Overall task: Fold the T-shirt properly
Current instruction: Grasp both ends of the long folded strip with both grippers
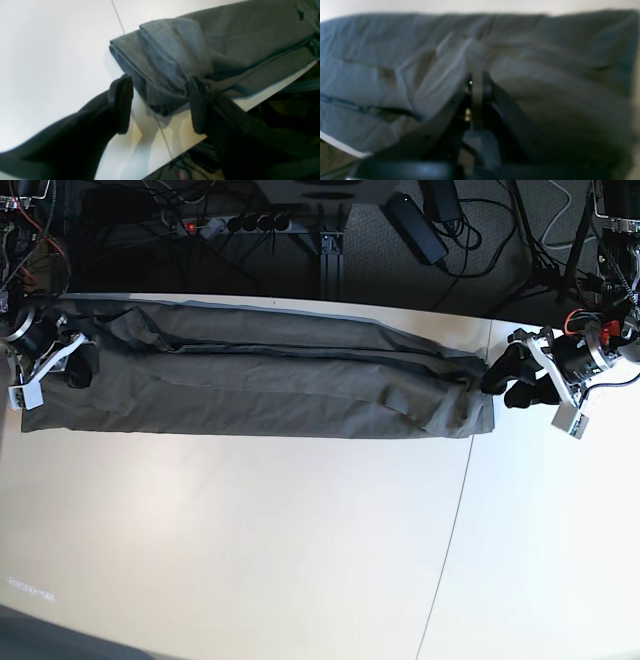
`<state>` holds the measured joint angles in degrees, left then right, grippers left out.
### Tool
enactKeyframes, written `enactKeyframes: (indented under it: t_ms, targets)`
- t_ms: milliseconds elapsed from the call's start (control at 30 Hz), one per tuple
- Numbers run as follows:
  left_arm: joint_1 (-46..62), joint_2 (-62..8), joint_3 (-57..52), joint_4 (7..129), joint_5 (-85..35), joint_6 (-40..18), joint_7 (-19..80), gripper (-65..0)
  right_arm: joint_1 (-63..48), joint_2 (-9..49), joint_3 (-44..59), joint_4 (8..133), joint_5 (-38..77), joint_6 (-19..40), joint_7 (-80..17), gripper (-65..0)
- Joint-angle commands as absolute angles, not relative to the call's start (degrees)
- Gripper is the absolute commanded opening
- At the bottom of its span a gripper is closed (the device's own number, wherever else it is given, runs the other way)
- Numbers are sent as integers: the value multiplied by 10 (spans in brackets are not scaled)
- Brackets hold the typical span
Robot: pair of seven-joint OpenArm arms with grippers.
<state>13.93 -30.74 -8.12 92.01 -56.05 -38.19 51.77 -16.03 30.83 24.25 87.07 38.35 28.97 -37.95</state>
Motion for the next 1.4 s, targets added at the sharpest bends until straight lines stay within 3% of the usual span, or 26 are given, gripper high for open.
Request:
enactKeyframes:
  t_ms: [0, 533, 933, 1367]
  targets:
    - [135, -312, -86, 920, -578, -381, 509, -268, -156, 322, 237, 870, 384, 332, -359, -650]
    - [133, -285, -87, 903, -646, -382, 532, -267, -156, 322, 200, 839, 364, 332, -345, -650]
    - [130, -249, -87, 902, -502, -302, 508, -267, -156, 322, 200, 839, 364, 332, -348, -650]
    - [130, -169, -85, 902, -481, -292, 508, -267, -156, 322, 200, 839, 364, 332, -348, -650]
